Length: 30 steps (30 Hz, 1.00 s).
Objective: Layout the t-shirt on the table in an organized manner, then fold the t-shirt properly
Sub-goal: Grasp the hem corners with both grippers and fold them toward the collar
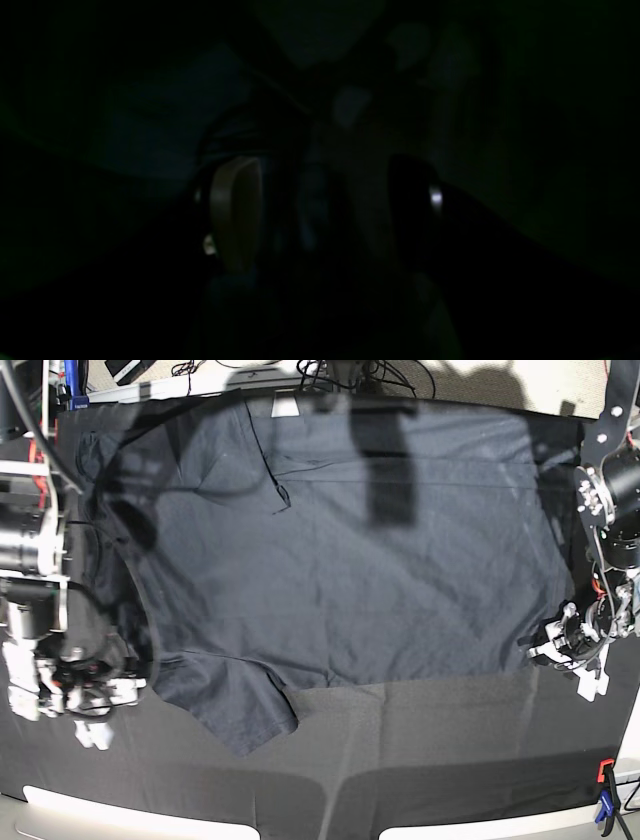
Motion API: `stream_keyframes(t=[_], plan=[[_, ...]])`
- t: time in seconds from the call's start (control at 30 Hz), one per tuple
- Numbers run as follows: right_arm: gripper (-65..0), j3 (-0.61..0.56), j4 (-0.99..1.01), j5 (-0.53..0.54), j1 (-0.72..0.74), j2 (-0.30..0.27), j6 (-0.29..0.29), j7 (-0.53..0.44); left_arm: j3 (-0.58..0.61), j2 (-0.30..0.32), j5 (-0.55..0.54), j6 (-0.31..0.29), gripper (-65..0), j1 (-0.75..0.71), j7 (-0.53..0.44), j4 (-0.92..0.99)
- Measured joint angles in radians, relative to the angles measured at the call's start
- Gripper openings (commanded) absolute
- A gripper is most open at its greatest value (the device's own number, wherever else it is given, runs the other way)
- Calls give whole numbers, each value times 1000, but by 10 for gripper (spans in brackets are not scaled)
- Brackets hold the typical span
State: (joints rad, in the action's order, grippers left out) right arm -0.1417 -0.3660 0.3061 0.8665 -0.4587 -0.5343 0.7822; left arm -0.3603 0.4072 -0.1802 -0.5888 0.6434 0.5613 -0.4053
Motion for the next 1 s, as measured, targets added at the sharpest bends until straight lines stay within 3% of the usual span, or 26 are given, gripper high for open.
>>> stream_keyframes(t=[0.13, 0.2, 0.43, 0.53, 0.63, 0.8, 1.0], plan=[[-265, 0, 0, -32, -30, 18, 19, -9, 0, 0, -7, 0, -650, 0, 0, 0], [-309, 0, 1, -47, -43, 22, 32, -8, 0, 0, -7, 0, -650, 0, 0, 0], [-644, 0, 1, -51, -64, 34, 35, -100, 0, 0, -7, 0, -650, 0, -24, 0], [-650, 0, 1, -98, -72, 35, 34, -163, 1, 0, -43, 0, -650, -3, -66, 3], [-650, 0, -1, -149, -71, 33, 31, -203, 1, 0, -121, -65, -650, -12, -92, 6], [-650, 0, -12, -149, -76, 7, -46, -226, 1, 0, -179, -95, -650, -14, -117, -34], [-650, 0, -160, -77, -154, -40, -50, -224, 1, 0, -244, -100, -650, -91, -116, -232]])
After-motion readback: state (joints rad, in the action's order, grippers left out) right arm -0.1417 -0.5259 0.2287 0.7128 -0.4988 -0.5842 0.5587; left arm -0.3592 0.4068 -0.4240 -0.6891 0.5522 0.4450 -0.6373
